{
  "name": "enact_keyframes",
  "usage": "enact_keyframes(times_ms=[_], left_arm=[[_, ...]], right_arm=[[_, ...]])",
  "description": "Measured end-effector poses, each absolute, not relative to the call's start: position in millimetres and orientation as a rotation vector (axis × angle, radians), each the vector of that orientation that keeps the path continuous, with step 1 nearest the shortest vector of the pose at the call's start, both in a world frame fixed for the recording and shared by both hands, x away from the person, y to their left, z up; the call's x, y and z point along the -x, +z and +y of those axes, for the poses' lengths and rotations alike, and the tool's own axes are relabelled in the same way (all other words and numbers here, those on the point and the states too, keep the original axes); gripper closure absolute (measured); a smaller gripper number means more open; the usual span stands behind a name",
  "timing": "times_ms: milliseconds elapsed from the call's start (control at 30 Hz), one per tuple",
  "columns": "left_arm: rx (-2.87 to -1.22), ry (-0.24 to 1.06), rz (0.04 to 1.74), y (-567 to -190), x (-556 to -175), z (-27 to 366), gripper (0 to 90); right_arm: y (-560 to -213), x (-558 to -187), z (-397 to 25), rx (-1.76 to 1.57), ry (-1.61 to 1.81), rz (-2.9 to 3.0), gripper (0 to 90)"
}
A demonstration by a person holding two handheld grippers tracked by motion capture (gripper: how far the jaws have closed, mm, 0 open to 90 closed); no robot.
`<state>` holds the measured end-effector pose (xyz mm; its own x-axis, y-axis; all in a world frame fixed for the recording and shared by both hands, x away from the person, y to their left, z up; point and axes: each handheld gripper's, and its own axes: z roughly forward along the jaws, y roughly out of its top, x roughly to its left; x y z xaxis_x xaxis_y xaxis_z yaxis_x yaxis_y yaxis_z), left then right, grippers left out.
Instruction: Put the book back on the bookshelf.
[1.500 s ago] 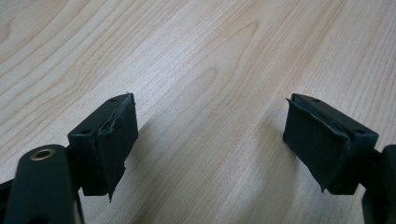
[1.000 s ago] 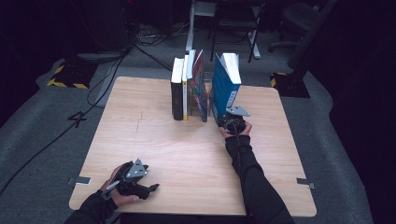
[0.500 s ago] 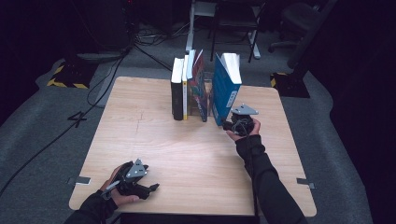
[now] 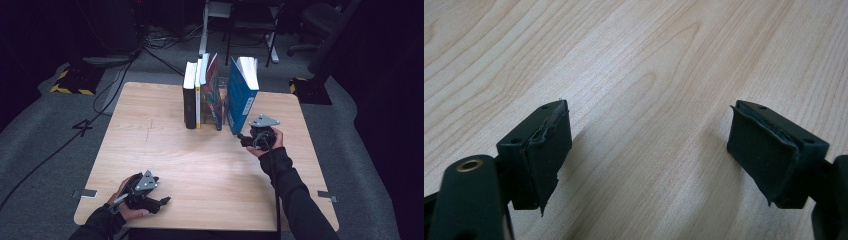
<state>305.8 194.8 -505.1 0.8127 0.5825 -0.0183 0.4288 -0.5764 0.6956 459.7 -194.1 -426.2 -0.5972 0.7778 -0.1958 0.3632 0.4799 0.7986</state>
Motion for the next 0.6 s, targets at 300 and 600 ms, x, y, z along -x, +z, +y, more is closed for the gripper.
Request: enact_keyframes(times_ms=[300,600], left_arm=[[-2.272,0.275,0.739,-505.1,-305.8,194.8,17.9],[-2.270,0.274,0.741,-505.2,-305.7,194.7,17.9]], right_arm=[[-424.0,-443.5,-206.8,-0.891,0.970,2.253,31.7],[-423.5,-427.3,-220.9,-0.864,0.959,2.280,30.4]])
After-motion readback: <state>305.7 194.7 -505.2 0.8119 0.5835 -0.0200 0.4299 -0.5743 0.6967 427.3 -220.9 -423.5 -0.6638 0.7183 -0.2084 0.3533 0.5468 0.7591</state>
